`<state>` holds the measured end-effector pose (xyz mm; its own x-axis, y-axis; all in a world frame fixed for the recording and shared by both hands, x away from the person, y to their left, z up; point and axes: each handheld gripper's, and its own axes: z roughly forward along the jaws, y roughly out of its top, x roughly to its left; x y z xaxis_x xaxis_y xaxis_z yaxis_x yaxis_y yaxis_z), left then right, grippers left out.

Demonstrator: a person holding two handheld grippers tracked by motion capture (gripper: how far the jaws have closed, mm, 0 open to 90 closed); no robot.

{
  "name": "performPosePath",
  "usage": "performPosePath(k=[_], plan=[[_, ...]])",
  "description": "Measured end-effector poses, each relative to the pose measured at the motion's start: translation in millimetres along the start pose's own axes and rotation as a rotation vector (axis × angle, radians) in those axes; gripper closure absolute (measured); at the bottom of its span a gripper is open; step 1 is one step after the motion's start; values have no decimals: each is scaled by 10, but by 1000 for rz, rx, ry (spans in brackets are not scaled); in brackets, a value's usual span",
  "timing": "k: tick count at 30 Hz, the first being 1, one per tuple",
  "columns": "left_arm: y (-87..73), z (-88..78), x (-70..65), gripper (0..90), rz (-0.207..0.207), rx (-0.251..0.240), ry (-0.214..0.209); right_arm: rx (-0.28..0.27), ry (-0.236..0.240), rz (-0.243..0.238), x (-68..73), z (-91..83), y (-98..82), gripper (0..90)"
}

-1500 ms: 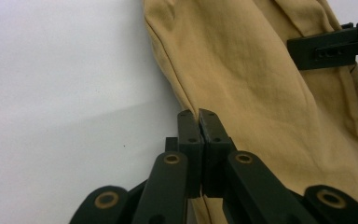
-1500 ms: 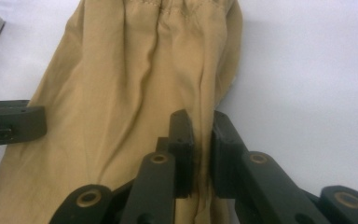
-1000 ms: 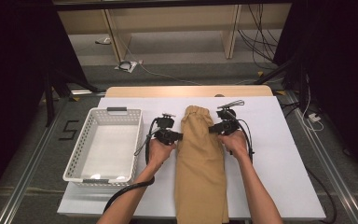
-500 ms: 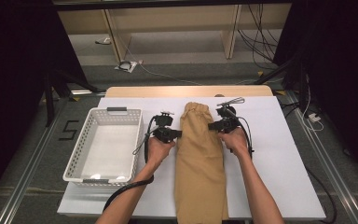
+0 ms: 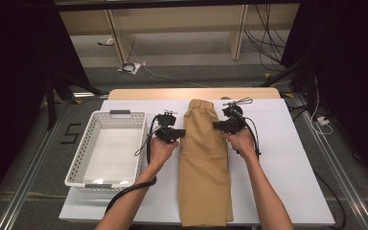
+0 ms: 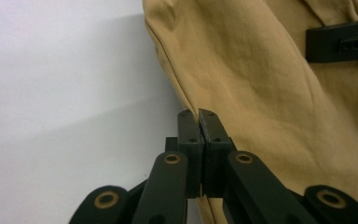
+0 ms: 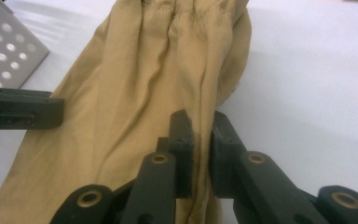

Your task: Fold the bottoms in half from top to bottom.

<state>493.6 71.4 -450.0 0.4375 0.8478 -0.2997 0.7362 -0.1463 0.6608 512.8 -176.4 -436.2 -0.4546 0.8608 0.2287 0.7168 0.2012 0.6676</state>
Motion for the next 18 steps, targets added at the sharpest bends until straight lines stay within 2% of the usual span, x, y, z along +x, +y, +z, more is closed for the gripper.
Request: performPosePath(k=[4, 10, 18], plan=[[48, -42, 30, 884, -12, -16, -12, -23, 1, -14, 25, -25, 39, 819], [107, -122, 24, 883, 24, -40, -8, -64, 9, -49, 60, -85, 100, 820], [136, -189, 38, 881, 36, -68, -25, -99, 18, -92, 100, -156, 144, 820]])
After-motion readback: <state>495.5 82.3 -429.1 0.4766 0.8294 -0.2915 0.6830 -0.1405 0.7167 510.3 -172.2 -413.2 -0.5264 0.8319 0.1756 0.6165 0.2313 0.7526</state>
